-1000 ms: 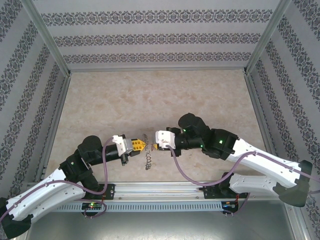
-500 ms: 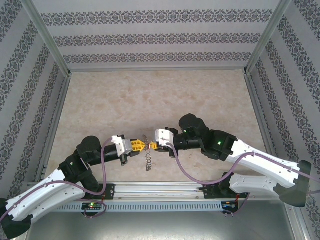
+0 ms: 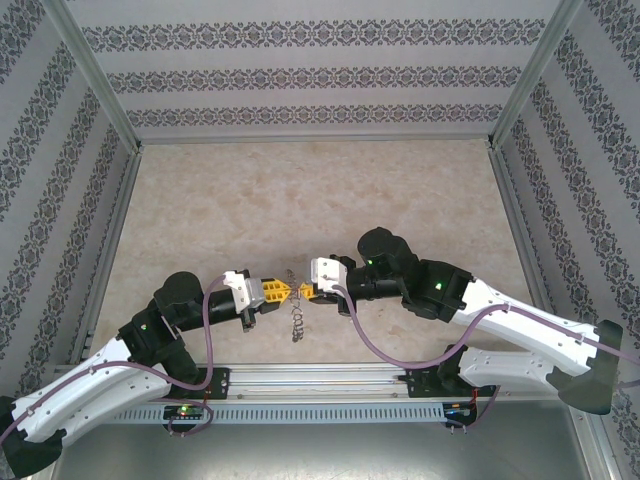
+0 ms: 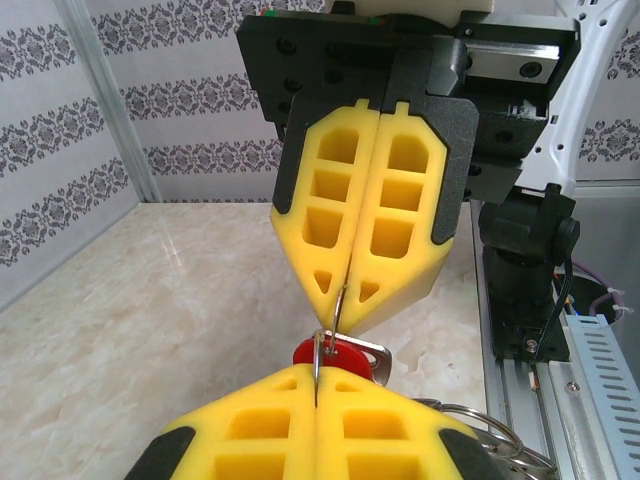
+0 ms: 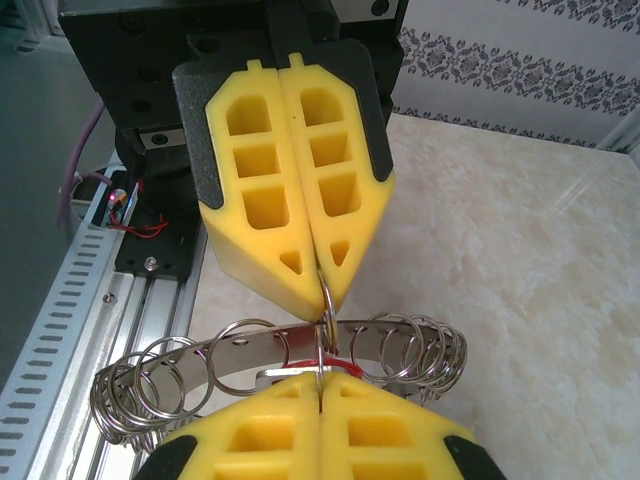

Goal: Put the keys on the keyring

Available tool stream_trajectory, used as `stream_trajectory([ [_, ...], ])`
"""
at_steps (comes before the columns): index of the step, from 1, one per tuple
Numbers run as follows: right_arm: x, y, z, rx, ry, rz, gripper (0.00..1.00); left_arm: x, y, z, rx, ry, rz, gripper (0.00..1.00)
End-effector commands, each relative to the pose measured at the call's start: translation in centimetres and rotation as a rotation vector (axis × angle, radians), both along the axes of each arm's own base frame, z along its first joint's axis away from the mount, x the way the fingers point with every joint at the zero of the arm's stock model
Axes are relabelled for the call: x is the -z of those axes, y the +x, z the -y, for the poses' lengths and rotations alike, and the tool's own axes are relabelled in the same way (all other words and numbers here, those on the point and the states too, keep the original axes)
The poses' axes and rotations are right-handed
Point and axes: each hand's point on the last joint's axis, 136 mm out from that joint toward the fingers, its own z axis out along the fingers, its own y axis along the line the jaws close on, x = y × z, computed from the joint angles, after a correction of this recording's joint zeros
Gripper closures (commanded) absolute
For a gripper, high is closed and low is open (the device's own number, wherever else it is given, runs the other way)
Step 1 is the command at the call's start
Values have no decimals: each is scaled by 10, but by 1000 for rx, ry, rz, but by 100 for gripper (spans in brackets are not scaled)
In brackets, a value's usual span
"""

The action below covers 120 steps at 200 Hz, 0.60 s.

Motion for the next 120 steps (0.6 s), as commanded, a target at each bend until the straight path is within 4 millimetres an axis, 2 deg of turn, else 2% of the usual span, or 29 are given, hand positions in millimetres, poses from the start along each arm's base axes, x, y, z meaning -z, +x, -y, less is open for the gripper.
stream_trajectory([
  [1, -2, 3, 4, 29, 16, -4, 100, -29, -8, 1, 34, -68, 83, 100],
  [120, 0, 7, 6, 53, 15, -10, 100, -28, -8, 1, 33, -69, 82, 100],
])
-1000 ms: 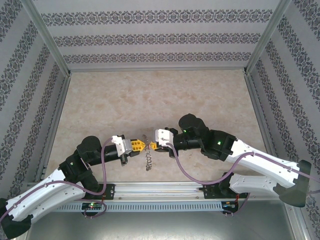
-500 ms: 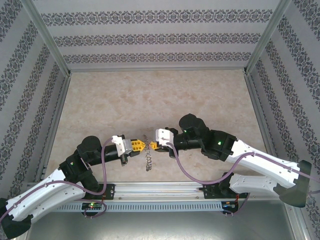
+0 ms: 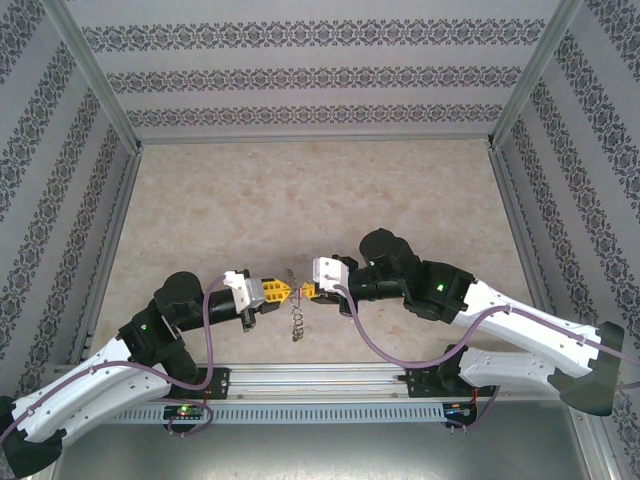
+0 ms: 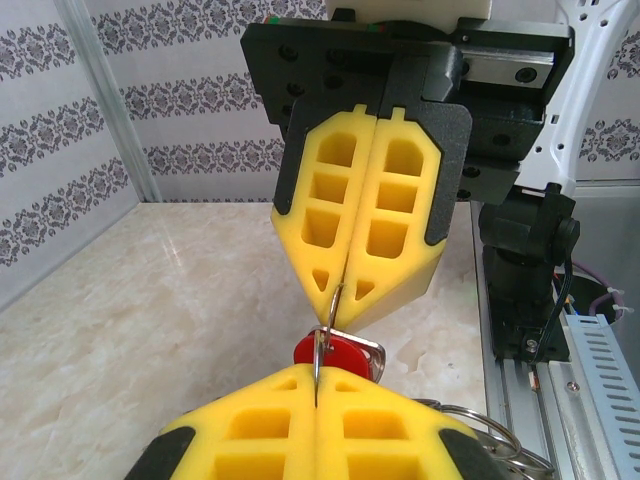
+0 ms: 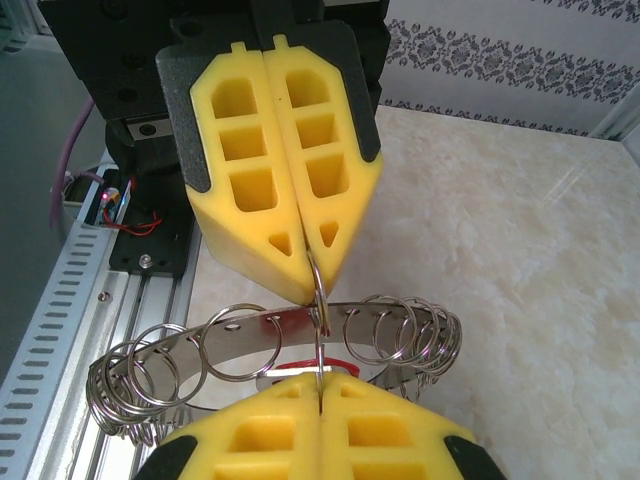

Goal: Put the keys on the keyring

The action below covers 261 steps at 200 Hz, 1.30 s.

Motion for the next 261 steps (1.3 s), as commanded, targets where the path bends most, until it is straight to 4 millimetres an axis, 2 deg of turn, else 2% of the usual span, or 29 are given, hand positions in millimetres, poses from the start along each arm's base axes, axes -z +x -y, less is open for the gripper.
stream_trajectory([
  [1, -2, 5, 2, 29, 17, -4, 100, -28, -8, 1, 34, -69, 82, 100],
  [130, -4, 7, 3, 42, 24, -7, 100, -28, -7, 1, 34, -69, 82, 100],
  [215, -4, -6, 0, -27, 29, -22, 100, -28, -7, 1, 27, -68, 83, 100],
  [261, -6, -4, -1, -19, 34, -20, 100, -29, -7, 1, 30, -70, 83, 100],
])
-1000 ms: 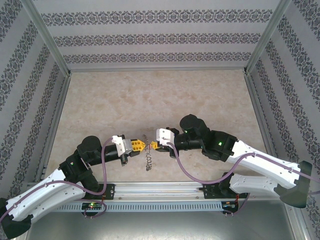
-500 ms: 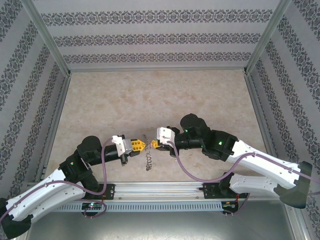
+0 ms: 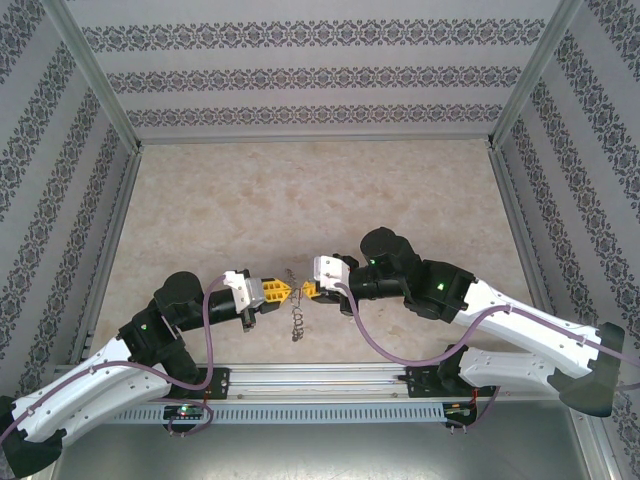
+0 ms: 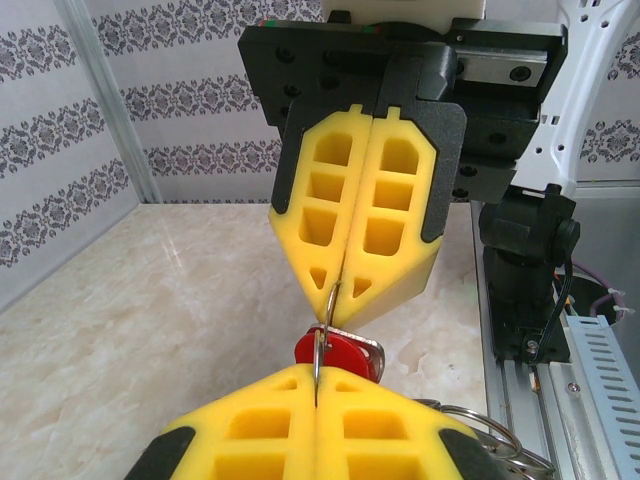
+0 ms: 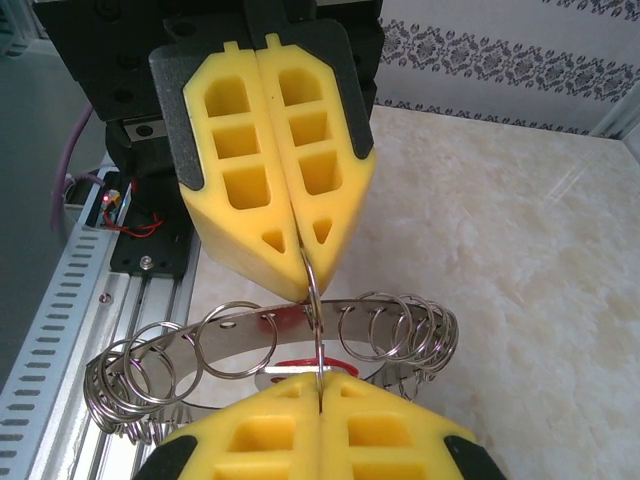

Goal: Put the keys on the keyring

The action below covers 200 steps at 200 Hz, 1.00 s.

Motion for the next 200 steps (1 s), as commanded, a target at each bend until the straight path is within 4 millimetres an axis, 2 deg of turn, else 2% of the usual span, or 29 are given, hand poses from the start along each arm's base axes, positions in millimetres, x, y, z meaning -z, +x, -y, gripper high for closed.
stream_trajectory([
  [1, -6, -4, -2, -14, 28, -8, 100, -28, -6, 1, 30, -66, 80, 100],
  [129, -9, -1, -7, -14, 30, -4, 100, -29, -7, 1, 34, -67, 84, 100],
  [200, -13, 3, -2, 23, 40, 14, 100, -29, -7, 1, 32, -67, 86, 100],
])
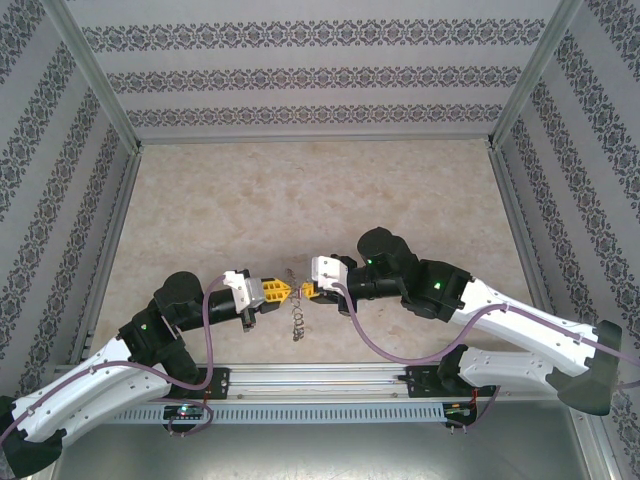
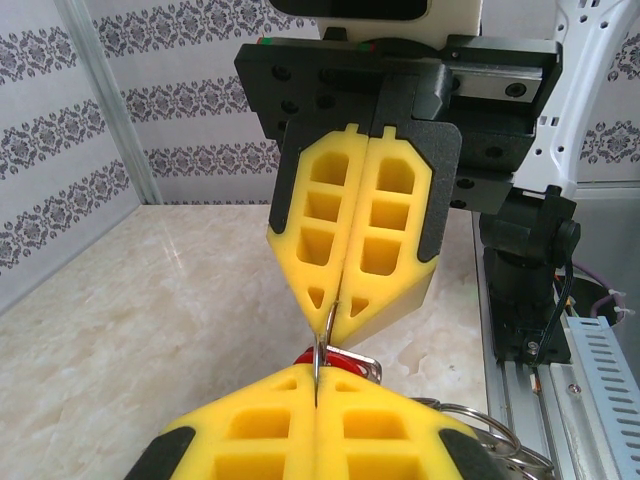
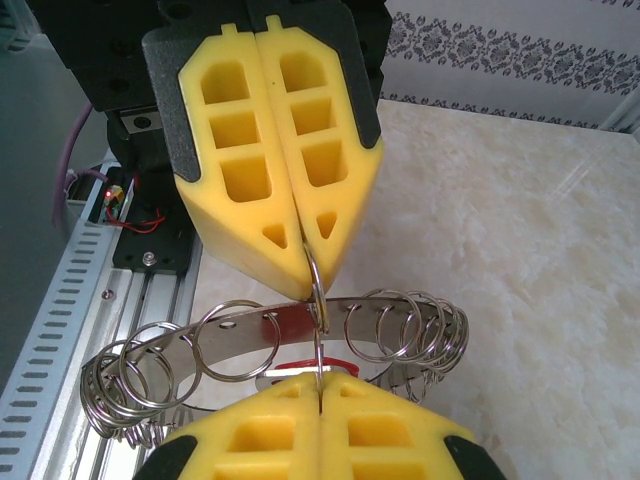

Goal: Put the keys on the keyring

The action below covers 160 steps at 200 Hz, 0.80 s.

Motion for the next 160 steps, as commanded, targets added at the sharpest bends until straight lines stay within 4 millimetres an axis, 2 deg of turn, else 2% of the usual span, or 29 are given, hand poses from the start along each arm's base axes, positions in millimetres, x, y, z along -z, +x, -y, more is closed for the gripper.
stream_trajectory([
  [1, -17, 2, 0, 23, 52, 21, 100, -29, -7, 1, 33, -65, 84, 100],
  [160, -16, 1, -6, 4, 63, 7, 100, -27, -7, 2, 34, -65, 80, 100],
])
